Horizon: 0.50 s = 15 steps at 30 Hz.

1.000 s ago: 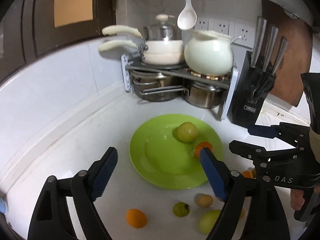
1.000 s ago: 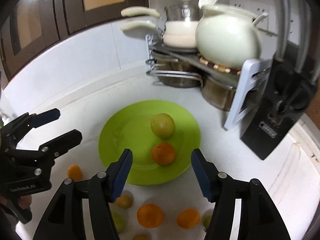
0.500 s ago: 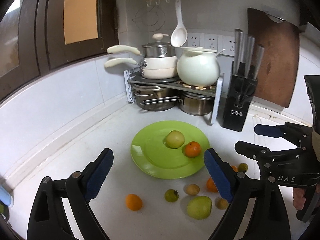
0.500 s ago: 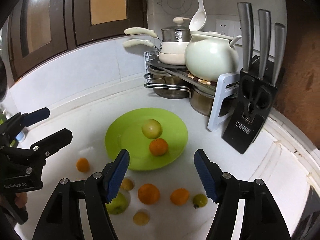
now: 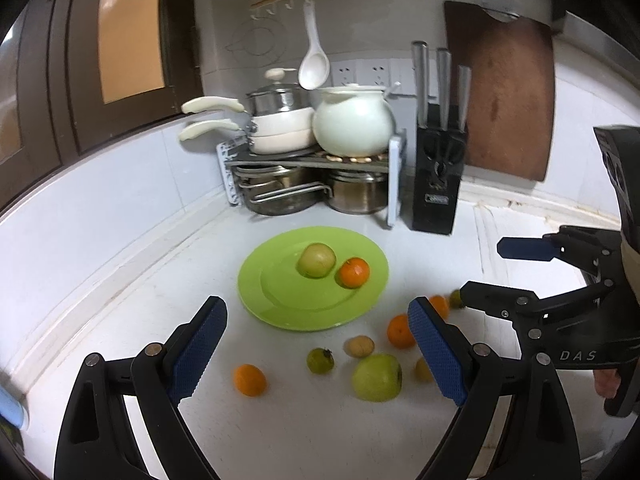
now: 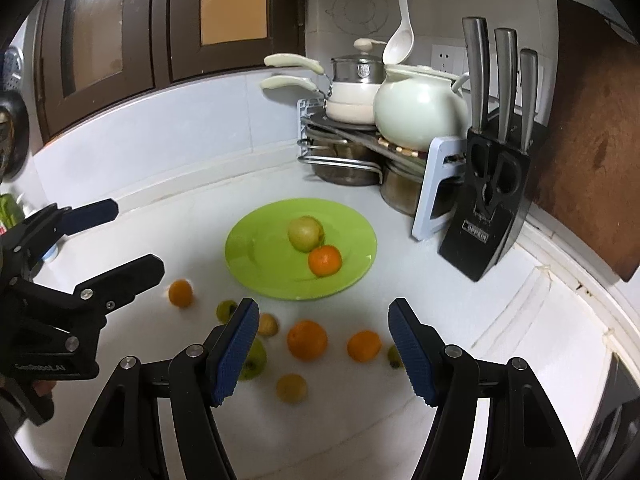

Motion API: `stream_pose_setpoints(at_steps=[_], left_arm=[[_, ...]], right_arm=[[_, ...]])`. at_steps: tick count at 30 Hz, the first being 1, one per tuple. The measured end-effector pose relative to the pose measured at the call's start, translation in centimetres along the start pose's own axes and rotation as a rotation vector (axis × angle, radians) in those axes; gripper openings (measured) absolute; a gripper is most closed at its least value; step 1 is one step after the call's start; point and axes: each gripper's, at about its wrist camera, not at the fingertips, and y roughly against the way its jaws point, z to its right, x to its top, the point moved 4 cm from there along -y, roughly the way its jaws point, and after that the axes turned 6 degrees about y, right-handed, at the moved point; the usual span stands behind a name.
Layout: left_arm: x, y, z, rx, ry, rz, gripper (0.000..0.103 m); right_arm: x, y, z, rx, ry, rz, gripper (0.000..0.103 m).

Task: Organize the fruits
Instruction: 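Open both tools and withdraw them from the plate toward the loose fruit, then grasp the green apple with the left tool while the right tool grasps the small yellow fruit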

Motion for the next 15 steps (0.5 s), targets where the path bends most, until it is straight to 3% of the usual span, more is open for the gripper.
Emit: stream_pose_setpoints(at_steps=[15], left_arm=[[-4.1,-4.2,1.1,-0.135,-0.084,-0.148,0.088]], right_arm=[[-3.9,-2.8,-1.0,0.030,0.018,-0.118,0.068]])
